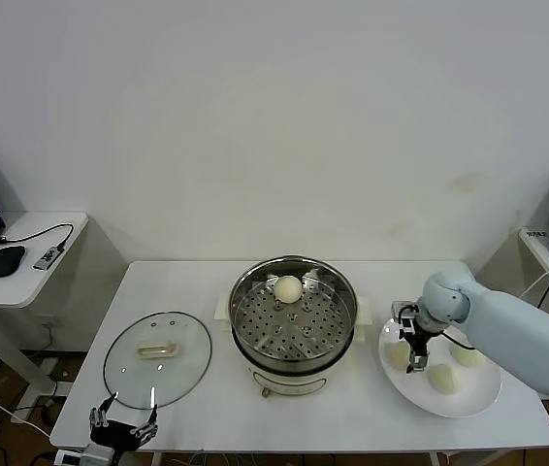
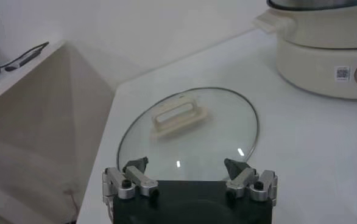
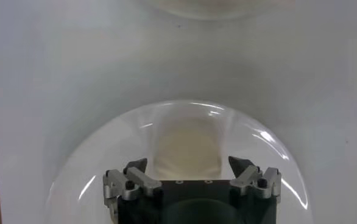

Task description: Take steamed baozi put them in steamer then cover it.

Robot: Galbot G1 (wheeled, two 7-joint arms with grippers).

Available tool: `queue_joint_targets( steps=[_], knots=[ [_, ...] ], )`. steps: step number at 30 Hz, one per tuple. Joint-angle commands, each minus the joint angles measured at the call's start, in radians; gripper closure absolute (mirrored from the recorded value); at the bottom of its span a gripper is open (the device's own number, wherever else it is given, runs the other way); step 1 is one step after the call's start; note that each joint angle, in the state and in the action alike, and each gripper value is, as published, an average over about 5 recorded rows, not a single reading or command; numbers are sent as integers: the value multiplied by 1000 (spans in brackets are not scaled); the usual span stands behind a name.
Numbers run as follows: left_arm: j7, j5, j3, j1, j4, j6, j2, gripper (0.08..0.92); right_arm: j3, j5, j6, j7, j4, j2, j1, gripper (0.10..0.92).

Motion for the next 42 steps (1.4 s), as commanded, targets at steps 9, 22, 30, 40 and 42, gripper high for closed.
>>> queue_joint_targets(
  steps=[9, 22, 30, 40, 42],
  knots=[
    [0, 0, 0, -1, 1, 0, 0, 177, 2, 9, 1, 4, 3, -12, 0, 388],
    [1, 1, 7, -10, -5, 0, 0, 177, -108, 157, -49, -53, 115, -135, 252, 404],
    [2, 1, 12, -23, -22, 0, 17, 177, -420, 365, -88, -98, 180, -87, 704, 406],
    [1, -2, 6, -30, -58, 1, 9, 177, -534, 527, -135, -122, 133, 148, 896, 406],
    [1, -2, 5, -28, -64, 2, 9, 177, -530, 572, -154, -118, 116, 191, 893, 406]
  ],
)
